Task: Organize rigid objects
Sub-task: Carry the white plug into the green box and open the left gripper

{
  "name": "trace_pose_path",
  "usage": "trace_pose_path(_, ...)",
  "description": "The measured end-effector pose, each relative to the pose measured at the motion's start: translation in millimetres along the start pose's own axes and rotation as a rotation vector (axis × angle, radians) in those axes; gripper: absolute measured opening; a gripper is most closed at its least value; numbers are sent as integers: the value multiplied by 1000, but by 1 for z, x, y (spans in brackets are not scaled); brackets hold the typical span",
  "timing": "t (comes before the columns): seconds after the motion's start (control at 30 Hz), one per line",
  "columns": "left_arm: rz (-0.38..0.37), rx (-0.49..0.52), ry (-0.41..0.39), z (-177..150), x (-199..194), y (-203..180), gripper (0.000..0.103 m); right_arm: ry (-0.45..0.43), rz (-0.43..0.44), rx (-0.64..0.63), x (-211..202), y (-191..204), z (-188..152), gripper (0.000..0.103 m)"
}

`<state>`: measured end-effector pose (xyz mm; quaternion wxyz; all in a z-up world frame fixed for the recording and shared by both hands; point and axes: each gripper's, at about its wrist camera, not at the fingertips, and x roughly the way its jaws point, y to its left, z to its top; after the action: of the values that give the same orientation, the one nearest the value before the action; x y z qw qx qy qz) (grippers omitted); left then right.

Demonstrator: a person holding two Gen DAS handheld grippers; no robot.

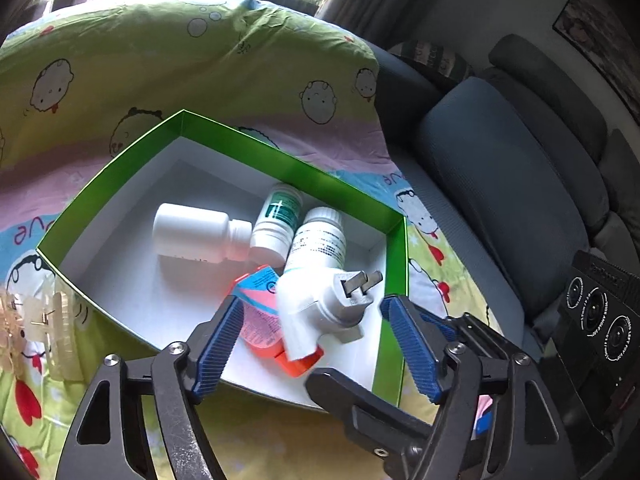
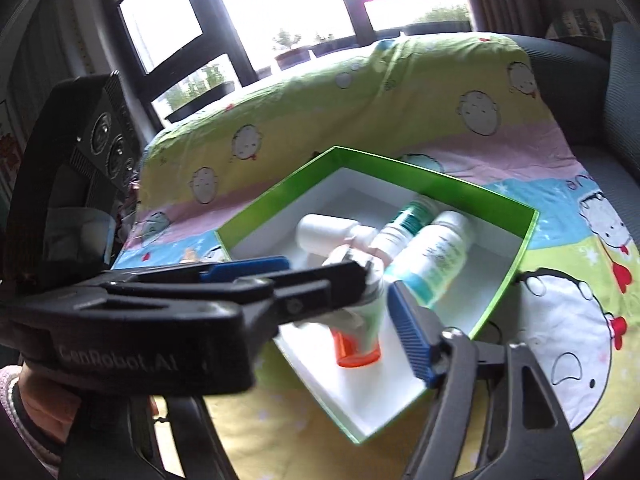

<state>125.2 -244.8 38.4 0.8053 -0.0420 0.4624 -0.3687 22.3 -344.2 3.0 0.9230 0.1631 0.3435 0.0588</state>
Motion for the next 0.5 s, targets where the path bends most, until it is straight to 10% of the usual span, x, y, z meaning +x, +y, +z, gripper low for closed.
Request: trace_pose_path(0.5,297,111,-190,-27,-57,14,88,-45,-133,-61,-29,11,-12,102)
